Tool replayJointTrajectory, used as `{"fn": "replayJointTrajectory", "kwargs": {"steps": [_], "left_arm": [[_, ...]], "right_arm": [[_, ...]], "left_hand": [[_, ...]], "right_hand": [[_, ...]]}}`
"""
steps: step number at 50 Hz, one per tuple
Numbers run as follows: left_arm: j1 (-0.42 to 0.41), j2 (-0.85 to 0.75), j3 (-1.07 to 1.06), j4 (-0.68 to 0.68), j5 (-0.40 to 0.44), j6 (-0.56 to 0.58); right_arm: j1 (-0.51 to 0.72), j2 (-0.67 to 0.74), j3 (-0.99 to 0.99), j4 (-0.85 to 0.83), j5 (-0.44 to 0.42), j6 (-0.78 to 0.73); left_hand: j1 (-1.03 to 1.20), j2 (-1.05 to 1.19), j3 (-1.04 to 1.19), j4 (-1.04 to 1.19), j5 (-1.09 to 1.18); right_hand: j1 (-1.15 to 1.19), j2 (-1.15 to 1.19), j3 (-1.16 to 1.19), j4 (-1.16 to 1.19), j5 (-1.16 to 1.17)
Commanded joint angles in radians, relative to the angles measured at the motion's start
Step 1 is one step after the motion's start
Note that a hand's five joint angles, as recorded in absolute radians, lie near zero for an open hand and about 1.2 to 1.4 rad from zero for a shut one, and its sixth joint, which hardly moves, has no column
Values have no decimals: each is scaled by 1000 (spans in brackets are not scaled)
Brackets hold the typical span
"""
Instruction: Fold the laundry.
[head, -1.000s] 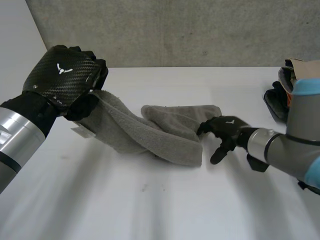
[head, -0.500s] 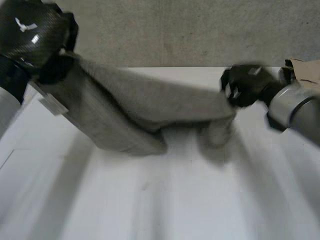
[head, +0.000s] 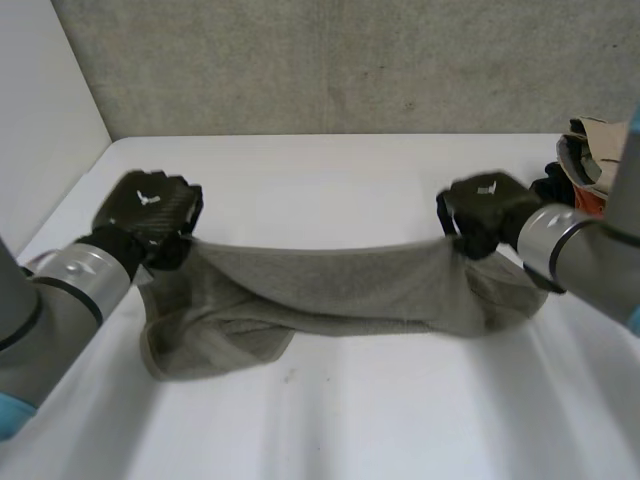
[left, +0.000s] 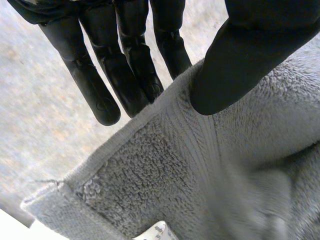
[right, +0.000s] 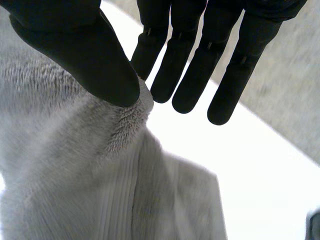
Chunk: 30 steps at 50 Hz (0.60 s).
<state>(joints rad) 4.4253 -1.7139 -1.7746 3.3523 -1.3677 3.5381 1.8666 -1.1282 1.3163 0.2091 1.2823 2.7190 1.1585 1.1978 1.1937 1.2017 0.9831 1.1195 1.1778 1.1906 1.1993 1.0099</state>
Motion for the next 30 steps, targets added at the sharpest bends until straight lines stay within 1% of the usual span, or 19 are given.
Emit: {"fn": "replayJointTrajectory", "kwargs": {"steps": [1,2,3,5,6,8,9,10,11,14,15,21,23,26,27,30], "left_arm": [[3,-43,1,27,-1,1],[2,-41,0,27,-2,1],[2,-39,-3,27,-2,1],[-1,-33,-8,24,-4,1],[-3,-29,-9,19,-4,1],[-4,-12,-19,16,-4,1],[-4,0,-34,16,-2,1],[-4,8,-40,16,1,1],[-4,14,-46,16,1,1],[-1,39,-69,18,2,1],[-1,43,-74,18,2,1],[5,59,-86,19,1,1],[6,59,-88,19,1,4],[16,57,-86,21,1,4],[19,57,-86,21,1,5],[34,53,-82,26,6,5]], "right_arm": [[-15,59,-3,-11,35,-76],[-15,61,-6,-11,34,-85],[-17,62,-18,-11,32,-119],[-17,68,-34,-11,31,-160],[-17,80,-55,-11,31,-213],[-17,91,-74,-10,28,-269],[-17,105,-92,-10,19,-333],[-17,113,-98,-10,12,-362],[-17,132,-115,-10,-9,-407],[-17,171,-140,-8,-61,-467],[-18,200,-158,-1,-90,-497],[-20,281,-206,35,-173,-545],[-20,307,-222,53,-188,-553],[-20,332,-235,56,-189,-561],[-20,350,-246,53,-185,-564],[-18,373,-264,41,-185,-564]], "left_hand": [[238,198,203,195,239],[238,198,203,195,239],[238,198,203,195,239],[238,198,203,195,239],[238,198,203,195,239],[238,198,203,195,239],[238,198,203,195,239],[238,198,203,195,239],[238,198,203,195,239],[238,198,203,195,239],[238,198,203,195,239],[238,198,203,195,239],[238,198,203,195,239],[238,198,203,195,239],[238,198,203,195,239],[238,198,203,195,239]], "right_hand": [[53,-6,-18,-27,-12],[-44,-103,-115,-124,-109],[-321,-380,-392,-401,-386],[-520,-578,-591,-600,-585],[-611,-669,-682,-691,-676],[-618,-676,-689,-697,-683],[-644,-702,-715,-724,-709],[-662,-720,-733,-741,-726],[-694,-752,-765,-773,-759],[-717,-776,-788,-797,-782],[-755,-814,-826,-835,-820],[-753,-811,-824,-833,-818],[-729,-788,-800,-809,-794],[-712,-770,-783,-791,-777],[-662,-721,-733,-742,-727],[-159,-217,-230,-238,-223]]}}
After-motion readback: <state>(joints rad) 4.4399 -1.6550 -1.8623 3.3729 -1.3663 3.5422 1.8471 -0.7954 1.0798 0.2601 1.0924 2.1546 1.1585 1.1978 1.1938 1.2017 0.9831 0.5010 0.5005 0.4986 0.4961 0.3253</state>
